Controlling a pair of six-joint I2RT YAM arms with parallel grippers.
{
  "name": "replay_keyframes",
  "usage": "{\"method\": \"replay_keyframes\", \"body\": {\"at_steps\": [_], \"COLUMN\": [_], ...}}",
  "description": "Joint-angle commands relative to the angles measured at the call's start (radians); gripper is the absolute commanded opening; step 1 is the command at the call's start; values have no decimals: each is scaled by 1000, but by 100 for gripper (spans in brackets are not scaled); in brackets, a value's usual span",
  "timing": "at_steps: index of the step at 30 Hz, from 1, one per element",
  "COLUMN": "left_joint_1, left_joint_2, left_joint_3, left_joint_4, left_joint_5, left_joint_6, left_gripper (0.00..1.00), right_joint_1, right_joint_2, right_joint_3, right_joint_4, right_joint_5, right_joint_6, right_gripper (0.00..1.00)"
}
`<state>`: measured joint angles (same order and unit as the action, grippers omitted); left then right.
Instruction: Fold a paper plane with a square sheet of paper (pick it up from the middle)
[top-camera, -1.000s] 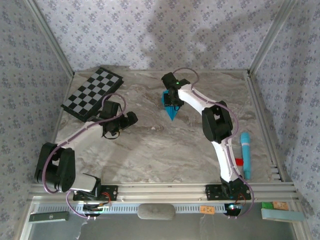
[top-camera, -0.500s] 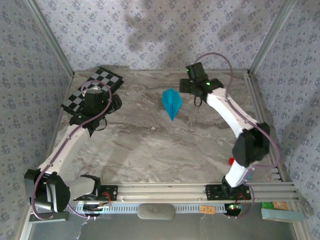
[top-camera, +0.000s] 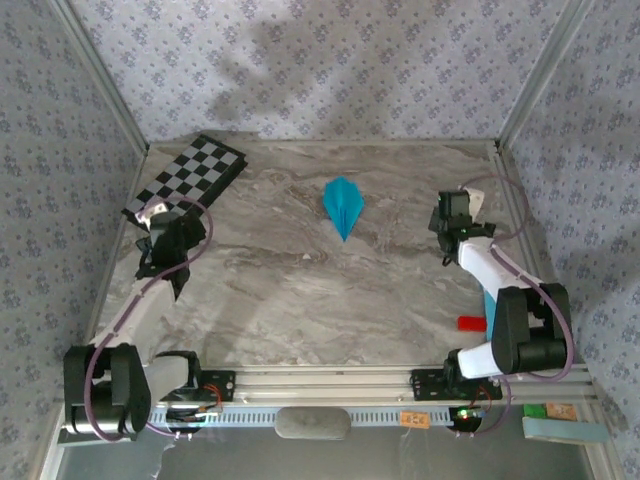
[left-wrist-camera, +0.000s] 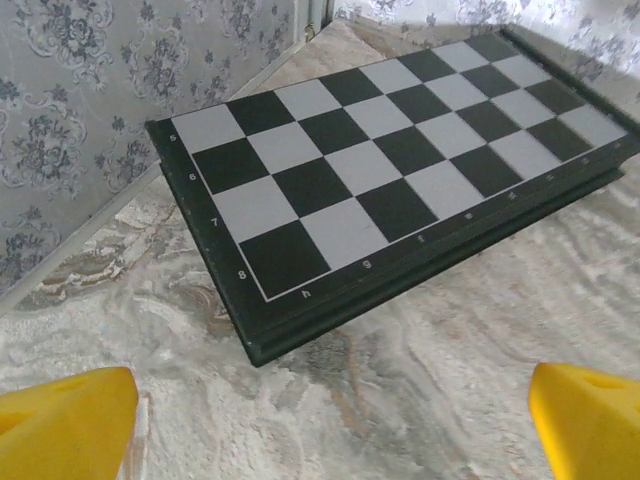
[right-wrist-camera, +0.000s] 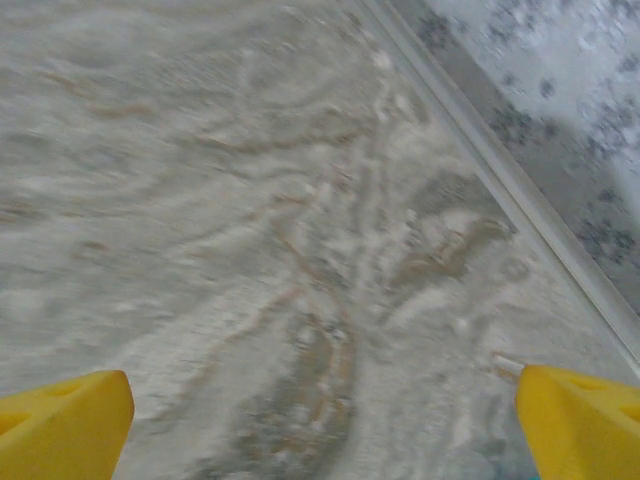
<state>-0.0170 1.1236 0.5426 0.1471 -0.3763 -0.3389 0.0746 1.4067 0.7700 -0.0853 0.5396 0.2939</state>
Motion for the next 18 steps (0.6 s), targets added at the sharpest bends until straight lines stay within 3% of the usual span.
{"method": "replay_keyframes", "body": {"at_steps": [1,5,11,14,18], "left_joint_1": [10,20,59,81,84], "left_joint_2": [45,120,181,224,289], "left_joint_3": [-58,-119,-114,-174,-203], "left_joint_4": [254,442,470,598,701], "left_joint_5": [52,196,397,450,446], "left_joint_6": [143,240,301,297,293], "left_gripper": [100,100,100,100,100], "right_joint_1": [-34,-53,-80,-85,-86], "right_joint_2": [-19,-6,42,90,120], "right_joint_3": [-114,-253,-350,-394,-395], "right_joint_4": [253,537,791,909,935], "right_joint_5": [28,-38,-307,-385,-435], "right_joint_6": [-45,-134,-276,-299,-318], "right_gripper": [100,100,100,100,100]}}
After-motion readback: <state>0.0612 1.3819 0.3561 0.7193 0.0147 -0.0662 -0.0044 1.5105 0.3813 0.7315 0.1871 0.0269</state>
